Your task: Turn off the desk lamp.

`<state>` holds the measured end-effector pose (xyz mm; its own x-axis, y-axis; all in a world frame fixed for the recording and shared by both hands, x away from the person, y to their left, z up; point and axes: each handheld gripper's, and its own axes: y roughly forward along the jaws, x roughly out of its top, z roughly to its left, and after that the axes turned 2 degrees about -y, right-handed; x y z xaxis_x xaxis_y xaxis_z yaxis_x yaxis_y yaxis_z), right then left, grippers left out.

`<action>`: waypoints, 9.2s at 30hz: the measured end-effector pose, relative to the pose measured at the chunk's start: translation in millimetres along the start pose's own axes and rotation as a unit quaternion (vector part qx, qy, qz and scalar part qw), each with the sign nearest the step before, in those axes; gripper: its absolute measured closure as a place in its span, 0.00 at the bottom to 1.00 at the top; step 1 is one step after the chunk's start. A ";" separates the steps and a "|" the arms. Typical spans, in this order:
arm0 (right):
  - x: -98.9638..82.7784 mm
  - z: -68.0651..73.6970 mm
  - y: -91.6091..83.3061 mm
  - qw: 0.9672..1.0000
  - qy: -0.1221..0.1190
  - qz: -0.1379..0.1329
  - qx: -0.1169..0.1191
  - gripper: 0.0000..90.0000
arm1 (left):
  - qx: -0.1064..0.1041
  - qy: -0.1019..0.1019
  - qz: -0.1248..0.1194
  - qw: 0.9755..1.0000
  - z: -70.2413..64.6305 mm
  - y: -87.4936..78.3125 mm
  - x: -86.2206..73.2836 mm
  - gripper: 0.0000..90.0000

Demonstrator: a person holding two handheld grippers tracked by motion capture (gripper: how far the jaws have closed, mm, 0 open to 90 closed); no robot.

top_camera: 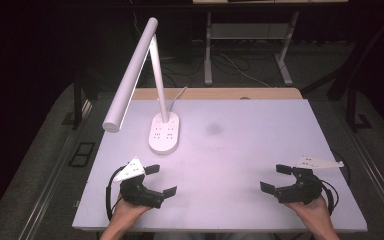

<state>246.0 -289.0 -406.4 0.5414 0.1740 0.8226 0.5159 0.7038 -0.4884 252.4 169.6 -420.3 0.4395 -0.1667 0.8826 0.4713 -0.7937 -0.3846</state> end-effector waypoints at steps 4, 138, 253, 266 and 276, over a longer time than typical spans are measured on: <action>0.1 0.7 0.9 1.000 -0.003 0.005 0.002 0.01 | 0.001 0.000 -0.001 1.000 0.2 -0.6 -0.1 0.00; 159.5 15.7 144.9 0.990 -0.073 0.084 0.091 0.01 | 0.005 -0.013 -0.016 1.000 4.9 -7.0 -0.9 0.00; 180.2 0.7 345.2 0.992 -0.003 0.119 0.043 1.00 | 0.004 -0.021 -0.028 0.999 13.4 -12.9 -0.7 0.00; 176.9 4.2 347.8 0.992 -0.007 0.118 0.042 1.00 | 0.005 -0.017 -0.025 1.000 12.3 -11.0 -0.5 0.00; 179.7 4.2 346.7 0.993 -0.001 0.115 0.036 1.00 | 0.004 -0.019 -0.026 0.999 13.6 -11.8 -0.6 0.00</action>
<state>519.4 -10.8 -426.7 0.6380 0.3375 0.6921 0.3296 0.6926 -0.6416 256.9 186.9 -420.0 0.4431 -0.1039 0.8904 0.4994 -0.7963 -0.3414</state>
